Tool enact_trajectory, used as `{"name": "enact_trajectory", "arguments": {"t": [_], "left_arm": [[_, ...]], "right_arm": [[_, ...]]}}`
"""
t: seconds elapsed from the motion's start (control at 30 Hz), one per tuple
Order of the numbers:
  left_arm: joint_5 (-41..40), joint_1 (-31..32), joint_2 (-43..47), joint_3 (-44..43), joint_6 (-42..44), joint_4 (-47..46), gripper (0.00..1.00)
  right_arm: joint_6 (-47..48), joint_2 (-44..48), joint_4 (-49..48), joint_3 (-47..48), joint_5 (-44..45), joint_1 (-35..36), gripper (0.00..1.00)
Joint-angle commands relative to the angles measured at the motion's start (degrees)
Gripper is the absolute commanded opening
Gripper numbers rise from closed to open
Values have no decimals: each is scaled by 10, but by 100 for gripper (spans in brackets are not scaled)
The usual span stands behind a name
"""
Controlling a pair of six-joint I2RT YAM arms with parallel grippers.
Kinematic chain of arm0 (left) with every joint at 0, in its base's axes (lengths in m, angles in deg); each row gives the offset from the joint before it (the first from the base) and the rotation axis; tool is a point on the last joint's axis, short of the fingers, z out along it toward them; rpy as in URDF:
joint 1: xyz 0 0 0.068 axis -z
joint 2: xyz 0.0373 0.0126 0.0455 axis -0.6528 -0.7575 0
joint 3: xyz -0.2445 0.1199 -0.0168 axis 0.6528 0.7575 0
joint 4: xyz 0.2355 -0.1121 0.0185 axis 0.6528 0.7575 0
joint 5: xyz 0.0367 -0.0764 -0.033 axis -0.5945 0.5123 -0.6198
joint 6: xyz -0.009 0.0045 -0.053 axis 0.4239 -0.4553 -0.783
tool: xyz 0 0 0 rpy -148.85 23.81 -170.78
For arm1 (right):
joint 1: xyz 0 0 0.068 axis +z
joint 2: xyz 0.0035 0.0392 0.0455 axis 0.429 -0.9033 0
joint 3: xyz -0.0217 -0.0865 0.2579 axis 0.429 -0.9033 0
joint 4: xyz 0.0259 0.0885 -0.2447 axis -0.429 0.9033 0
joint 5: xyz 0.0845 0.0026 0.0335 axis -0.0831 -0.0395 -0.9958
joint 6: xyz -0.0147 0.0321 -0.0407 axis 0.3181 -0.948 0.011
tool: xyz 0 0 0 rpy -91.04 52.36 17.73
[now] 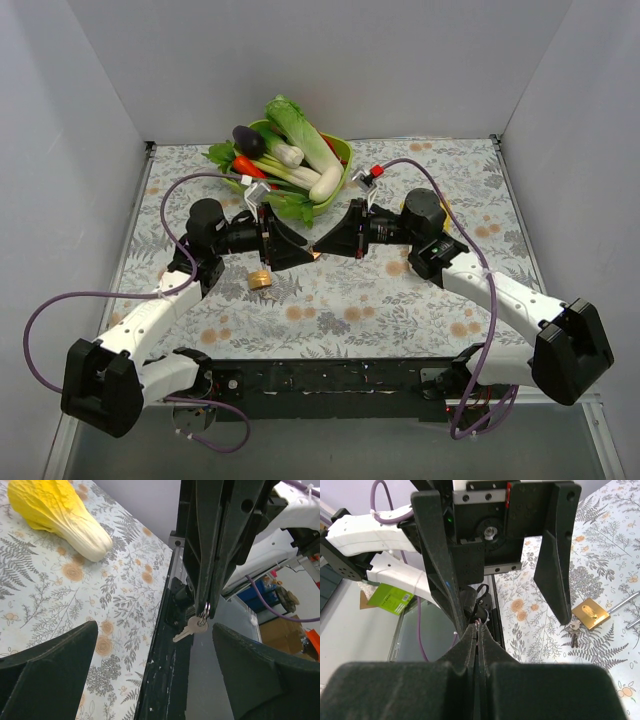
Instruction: Unlock with the key
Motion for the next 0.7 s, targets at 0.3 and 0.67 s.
{"name": "enact_trajectory", "arguments": {"t": [0.3, 0.67], "left_arm": [[-58, 37, 70, 45, -6, -50, 98], [-294, 105, 130, 40, 67, 2, 89]], "right_arm": [[36, 67, 85, 20, 119, 0, 1], [19, 107, 89, 1, 213, 0, 1]]}}
